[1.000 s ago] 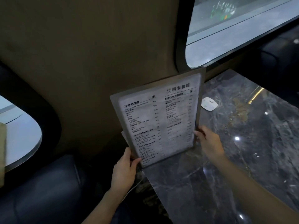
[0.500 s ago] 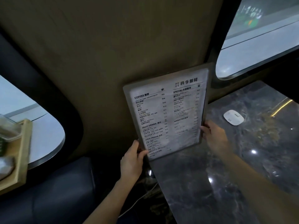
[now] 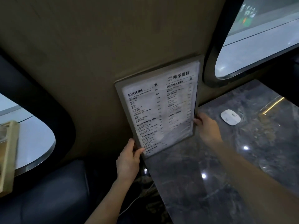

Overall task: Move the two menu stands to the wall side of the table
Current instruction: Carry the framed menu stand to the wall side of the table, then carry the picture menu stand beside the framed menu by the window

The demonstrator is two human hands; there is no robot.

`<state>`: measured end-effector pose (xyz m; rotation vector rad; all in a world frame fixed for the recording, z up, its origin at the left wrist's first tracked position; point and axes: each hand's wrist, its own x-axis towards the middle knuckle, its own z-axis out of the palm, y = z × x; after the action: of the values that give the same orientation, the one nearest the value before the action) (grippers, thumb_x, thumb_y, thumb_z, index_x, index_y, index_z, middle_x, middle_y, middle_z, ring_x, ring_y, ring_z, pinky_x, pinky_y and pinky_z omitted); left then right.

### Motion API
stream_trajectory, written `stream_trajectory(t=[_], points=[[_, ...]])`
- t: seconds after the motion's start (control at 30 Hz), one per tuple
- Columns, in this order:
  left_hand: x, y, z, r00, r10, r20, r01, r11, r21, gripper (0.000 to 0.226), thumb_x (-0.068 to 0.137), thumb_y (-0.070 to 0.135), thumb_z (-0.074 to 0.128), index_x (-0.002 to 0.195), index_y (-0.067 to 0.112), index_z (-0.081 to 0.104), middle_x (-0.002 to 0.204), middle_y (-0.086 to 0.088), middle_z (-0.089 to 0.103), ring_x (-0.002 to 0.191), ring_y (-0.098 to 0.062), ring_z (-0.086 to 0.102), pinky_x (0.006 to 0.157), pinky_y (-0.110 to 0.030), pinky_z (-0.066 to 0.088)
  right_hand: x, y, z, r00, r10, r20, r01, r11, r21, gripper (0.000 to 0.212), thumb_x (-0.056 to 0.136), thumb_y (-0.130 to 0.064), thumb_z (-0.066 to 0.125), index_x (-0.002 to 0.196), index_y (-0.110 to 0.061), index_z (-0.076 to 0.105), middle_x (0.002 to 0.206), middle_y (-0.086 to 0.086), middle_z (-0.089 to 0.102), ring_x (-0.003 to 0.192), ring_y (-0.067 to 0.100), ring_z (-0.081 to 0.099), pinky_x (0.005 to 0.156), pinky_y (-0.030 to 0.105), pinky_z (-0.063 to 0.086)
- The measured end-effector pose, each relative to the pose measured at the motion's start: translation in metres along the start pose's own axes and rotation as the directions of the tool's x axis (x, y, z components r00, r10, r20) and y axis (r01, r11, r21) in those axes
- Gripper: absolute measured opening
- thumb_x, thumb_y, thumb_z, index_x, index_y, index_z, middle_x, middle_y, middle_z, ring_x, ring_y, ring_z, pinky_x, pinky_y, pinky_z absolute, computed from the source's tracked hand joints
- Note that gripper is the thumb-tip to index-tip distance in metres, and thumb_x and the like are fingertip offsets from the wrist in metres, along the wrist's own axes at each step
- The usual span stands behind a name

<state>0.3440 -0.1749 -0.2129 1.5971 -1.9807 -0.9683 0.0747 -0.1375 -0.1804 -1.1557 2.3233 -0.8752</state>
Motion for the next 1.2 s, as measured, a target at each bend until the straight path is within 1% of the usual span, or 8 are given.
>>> stream_trajectory(t=[0.13, 0.27, 0.4, 0.5, 0.6, 0.83, 1.0, 1.2], points=[[0.0, 0.004, -0.002, 1.0, -0.009, -0.004, 0.009, 0.999, 0.043, 0.02, 0.085, 0.036, 0.057, 0.086, 0.04, 0.037, 0.075, 0.024, 0.051, 0.069, 0.004, 0.052, 0.05, -0.023, 0.041, -0.001, -0.002, -0.003, 0.999, 0.043, 0.009, -0.043, 0.999, -0.019, 0.028, 0.091, -0.031, 0.049, 0.105, -0.007, 0.05, 0.105, 0.018, 0.063, 0.093, 0.034, 0.058, 0.067, 0.035, 0.04], [-0.006, 0.013, -0.004, 0.995, -0.082, -0.058, 0.089, 0.985, 0.146, 0.024, 0.082, 0.048, 0.056, 0.083, 0.034, 0.036, 0.068, 0.018, 0.049, 0.059, -0.007, 0.054, 0.051, -0.027, 0.043, -0.011, 0.0, -0.014, 0.999, 0.053, 0.002, -0.053, 0.998, -0.034, 0.041, 0.089, -0.037, 0.051, 0.119, -0.009, 0.045, 0.115, 0.014, 0.059, 0.098, 0.029, 0.057, 0.071, 0.032, 0.04], [-0.032, 0.026, -0.002, 0.992, -0.082, -0.101, 0.096, 0.985, 0.141, 0.032, 0.08, 0.061, 0.046, 0.078, 0.03, 0.041, 0.061, 0.015, 0.051, 0.053, -0.004, 0.053, 0.048, -0.026, 0.045, -0.033, 0.012, -0.033, 0.998, 0.046, -0.031, -0.047, 0.998, -0.038, 0.045, 0.087, -0.037, 0.055, 0.123, -0.013, 0.043, 0.117, 0.012, 0.057, 0.106, 0.029, 0.055, 0.077, 0.037, 0.045], [-0.057, 0.041, 0.012, 1.0, 0.003, -0.013, -0.001, 0.996, 0.09, 0.026, 0.078, 0.061, 0.047, 0.079, 0.035, 0.044, 0.07, 0.012, 0.06, 0.059, -0.003, 0.057, 0.052, -0.028, 0.049, -0.058, 0.023, -0.053, 0.996, 0.066, -0.063, -0.066, 0.998, -0.007, 0.053, 0.085, -0.038, 0.057, 0.132, -0.02, 0.036, 0.127, 0.01, 0.052, 0.114, 0.028, 0.051, 0.091, 0.045, 0.046], [-0.067, 0.064, 0.035, 0.977, 0.134, 0.168, -0.152, 0.983, 0.1, 0.035, 0.079, 0.059, 0.051, 0.099, 0.031, 0.05, 0.095, 0.009, 0.064, 0.084, -0.013, 0.062, 0.069, -0.031, 0.051, -0.083, 0.039, -0.074, 0.989, 0.069, -0.134, -0.083, 0.991, -0.102, 0.057, 0.084, -0.04, 0.057, 0.133, -0.018, 0.035, 0.131, 0.012, 0.051, 0.117, 0.029, 0.05, 0.095, 0.045, 0.044], [-0.077, 0.145, 0.1, 0.794, 0.445, 0.413, -0.479, 0.878, -0.025, 0.052, 0.081, 0.054, 0.053, 0.123, 0.023, 0.048, 0.126, -0.002, 0.058, 0.113, -0.02, 0.054, 0.091, -0.038, 0.048, -0.16, 0.08, -0.133, 0.933, 0.105, -0.345, -0.205, 0.941, -0.268, 0.053, 0.083, -0.039, 0.059, 0.128, -0.017, 0.043, 0.126, 0.015, 0.055, 0.114, 0.031, 0.052, 0.093, 0.041, 0.043], [-0.119, 0.205, 0.147, 0.611, 0.651, 0.451, -0.646, 0.739, -0.192, 0.042, 0.082, 0.039, 0.061, 0.117, 0.017, 0.054, 0.118, -0.009, 0.063, 0.109, -0.026, 0.058, 0.09, -0.042, 0.048, -0.231, 0.114, -0.172, 0.858, 0.188, -0.479, -0.362, 0.881, -0.303, 0.054, 0.082, -0.038, 0.06, 0.127, -0.013, 0.044, 0.125, 0.015, 0.055, 0.113, 0.034, 0.052, 0.095, 0.044, 0.041], [-0.192, 0.255, 0.187, 0.371, 0.776, 0.509, -0.743, 0.578, -0.339, 0.035, 0.082, 0.036, 0.062, 0.112, 0.018, 0.058, 0.113, -0.01, 0.065, 0.106, -0.027, 0.059, 0.09, -0.041, 0.048, -0.327, 0.154, -0.203, 0.683, 0.366, -0.633, -0.589, 0.788, -0.18, 0.053, 0.082, -0.037, 0.06, 0.128, -0.016, 0.043, 0.126, 0.014, 0.055, 0.113, 0.032, 0.052, 0.09, 0.041, 0.042]])
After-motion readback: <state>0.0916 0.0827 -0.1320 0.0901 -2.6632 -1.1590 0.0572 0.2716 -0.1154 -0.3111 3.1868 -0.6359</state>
